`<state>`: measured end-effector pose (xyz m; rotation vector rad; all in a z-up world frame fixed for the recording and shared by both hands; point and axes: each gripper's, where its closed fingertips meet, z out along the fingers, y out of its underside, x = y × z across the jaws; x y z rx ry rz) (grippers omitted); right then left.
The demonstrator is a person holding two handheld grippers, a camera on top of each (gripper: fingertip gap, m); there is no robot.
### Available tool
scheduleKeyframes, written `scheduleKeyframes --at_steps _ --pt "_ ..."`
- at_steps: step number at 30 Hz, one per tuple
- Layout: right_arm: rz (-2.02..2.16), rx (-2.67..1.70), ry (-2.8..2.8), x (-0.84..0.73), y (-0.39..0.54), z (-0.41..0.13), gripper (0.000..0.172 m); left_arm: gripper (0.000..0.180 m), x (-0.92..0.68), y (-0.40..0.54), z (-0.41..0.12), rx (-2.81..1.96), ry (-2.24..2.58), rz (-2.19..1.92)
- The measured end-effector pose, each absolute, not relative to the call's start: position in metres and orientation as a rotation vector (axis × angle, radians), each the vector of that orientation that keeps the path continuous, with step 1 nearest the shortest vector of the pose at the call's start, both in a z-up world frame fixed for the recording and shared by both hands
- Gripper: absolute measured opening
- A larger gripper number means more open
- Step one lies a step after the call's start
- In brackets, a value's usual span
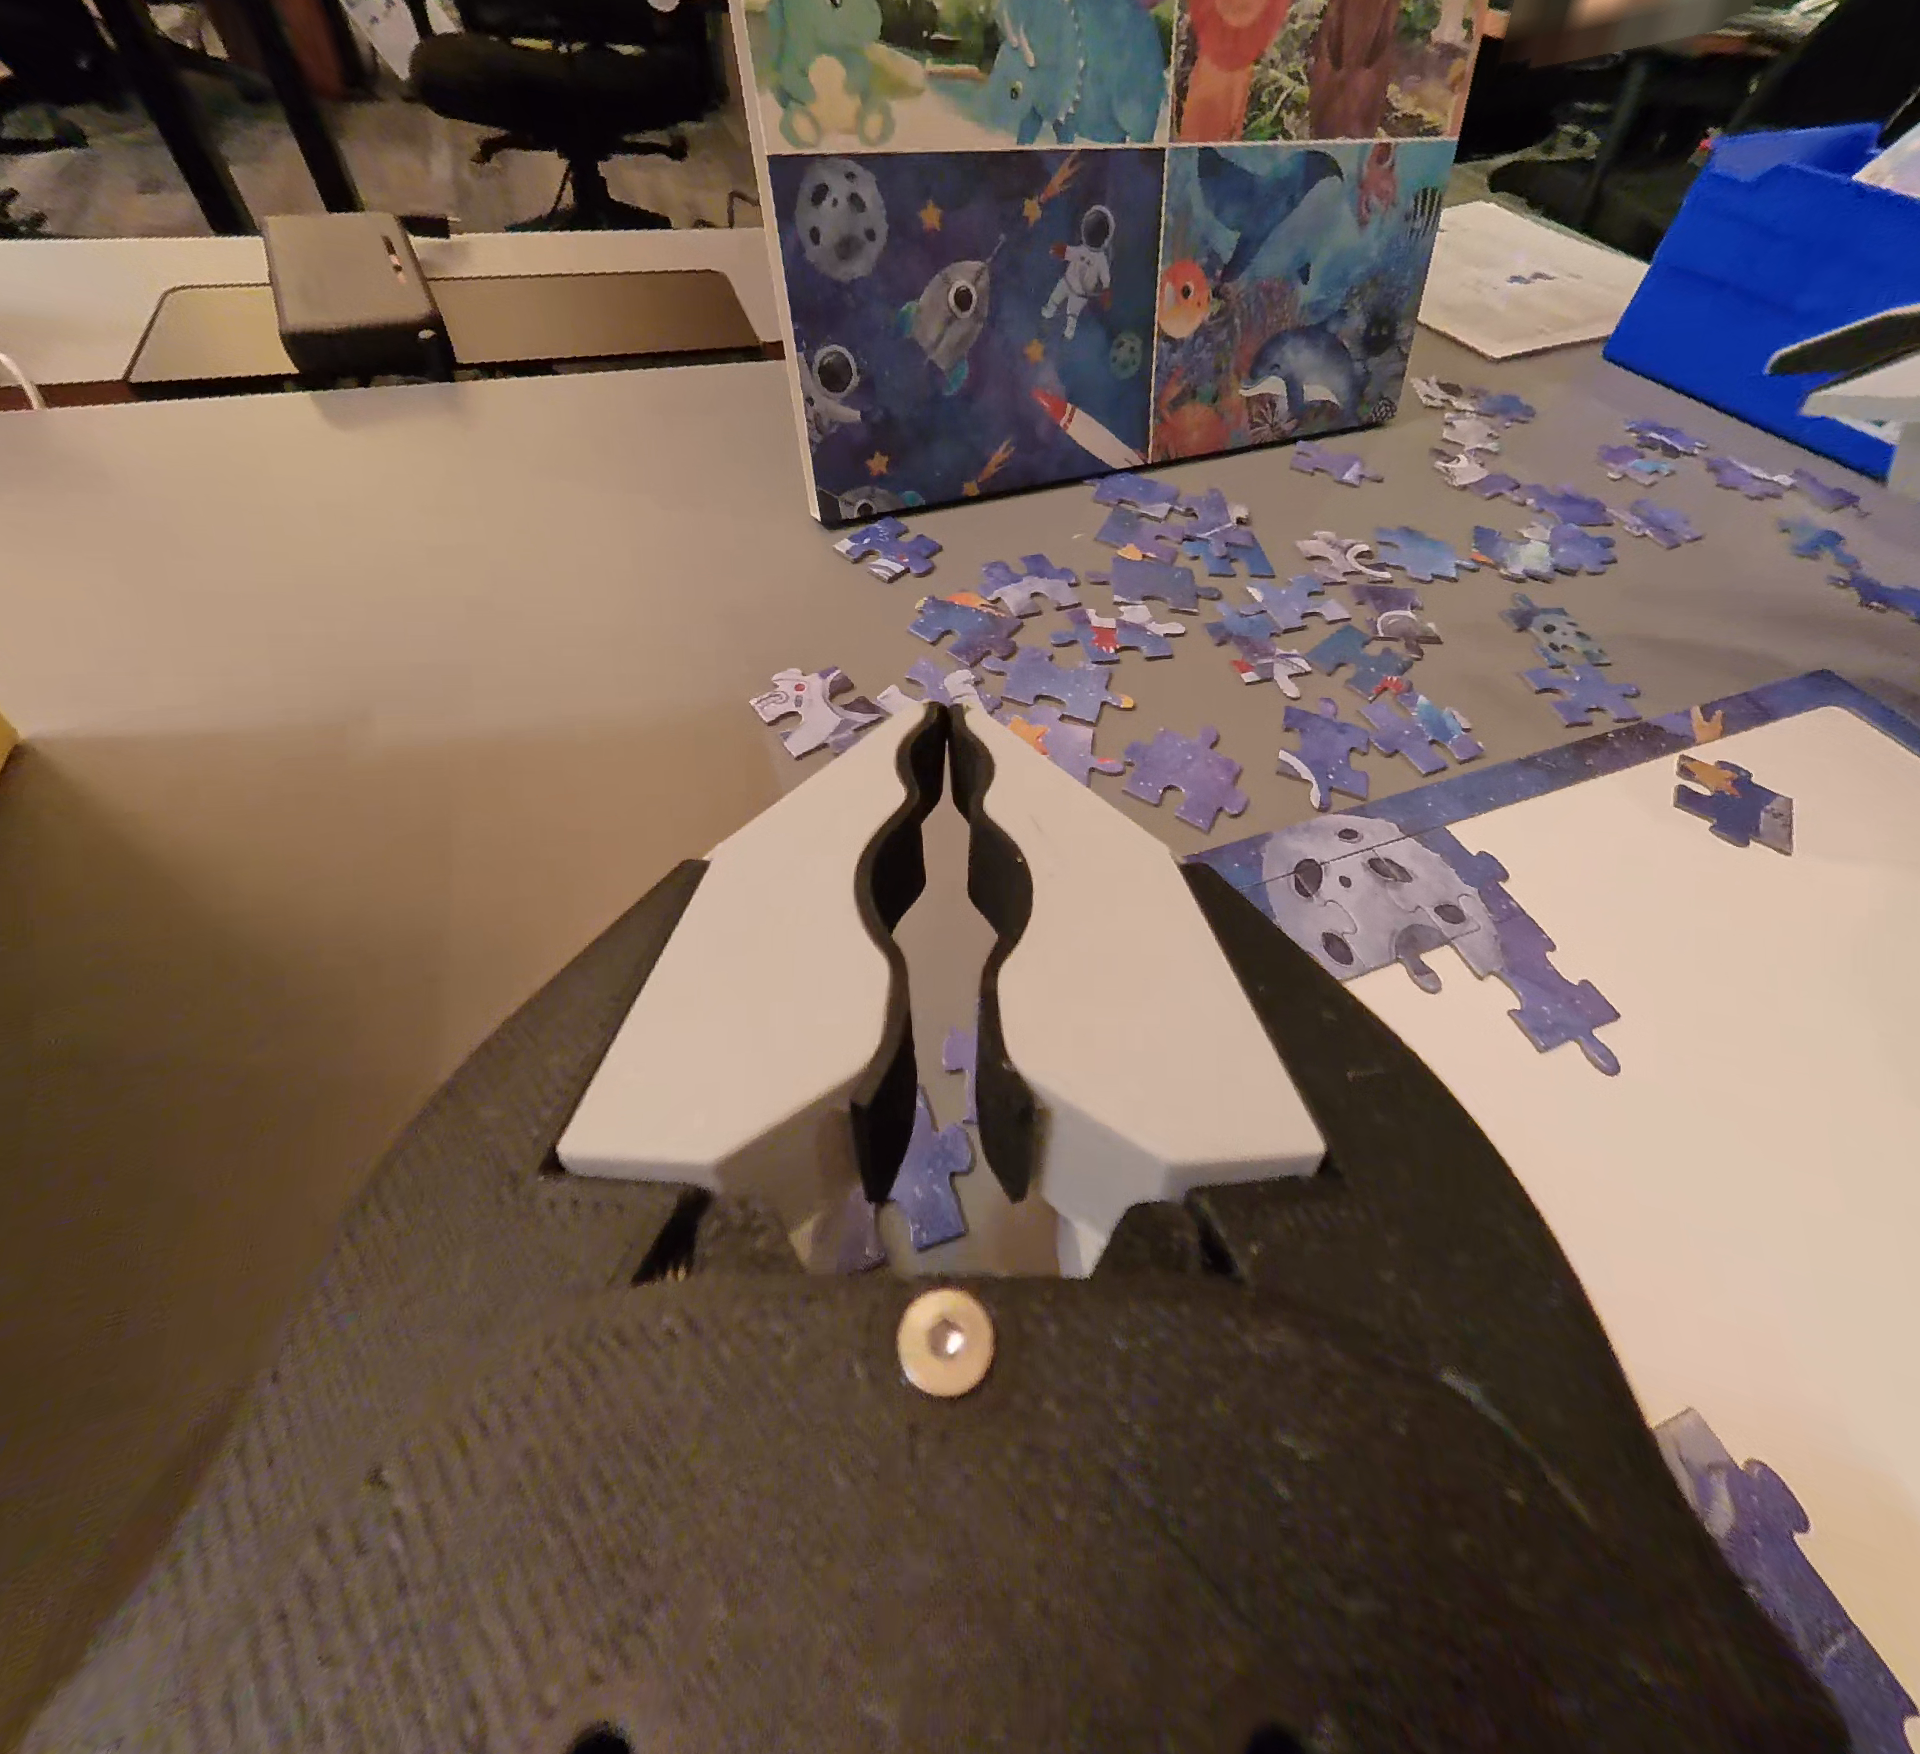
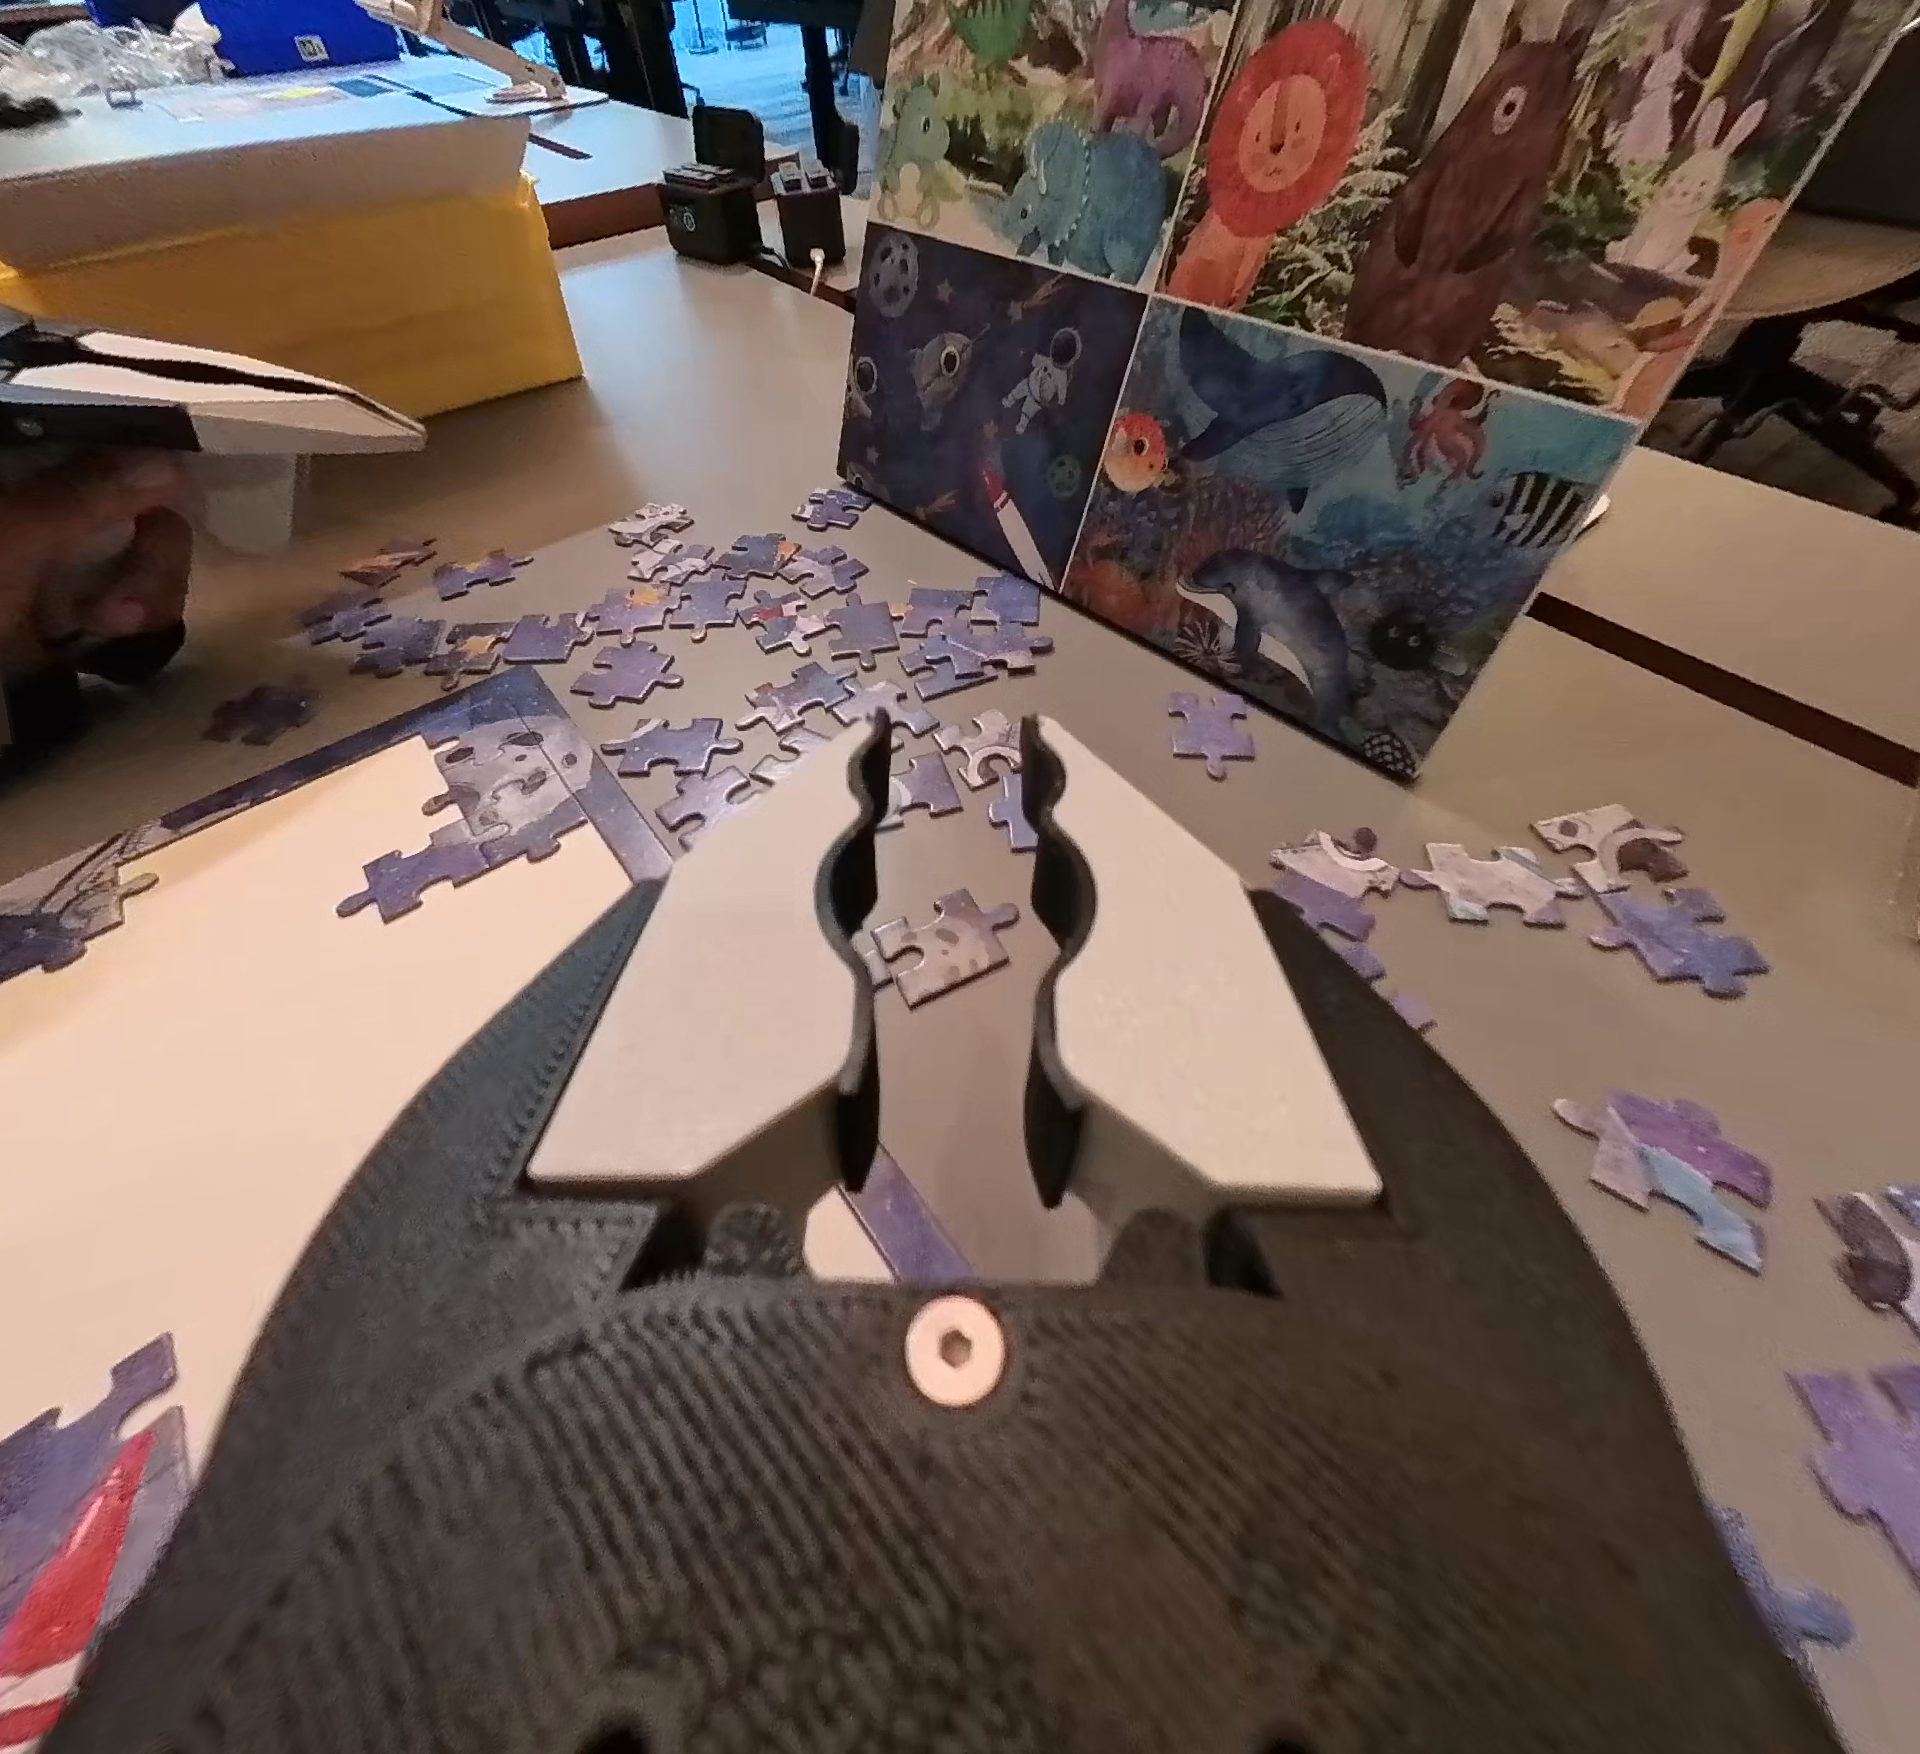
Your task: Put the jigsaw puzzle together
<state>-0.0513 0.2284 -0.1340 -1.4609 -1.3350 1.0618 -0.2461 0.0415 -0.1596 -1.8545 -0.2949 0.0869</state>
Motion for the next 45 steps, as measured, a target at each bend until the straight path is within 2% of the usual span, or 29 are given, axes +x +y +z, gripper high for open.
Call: scheduleKeyframes --at_steps 10,22,39,45 --pt "1.059 -1.478 -1.411 -0.062 0.216 -0.155 0.023 0.0 -0.251 0.037 -0.154 -1.816 -0.307 0.124" --pt "1.06 -1.454 -1.413 -0.062 0.21 -0.15 0.023 0.0 -0.266 0.031 -0.149 -1.778 -0.366 0.227" --pt "0.897 -1.413 -1.114 -0.015 0.28 -0.099 0.025 0.0 -0.265 0.029 -0.144 -1.751 -0.361 0.236" --pt "0.941 -1.455 -1.014 0.006 0.302 -0.096 0.024 0.0 -0.264 0.03 -0.145 -1.757 -0.347 0.237"
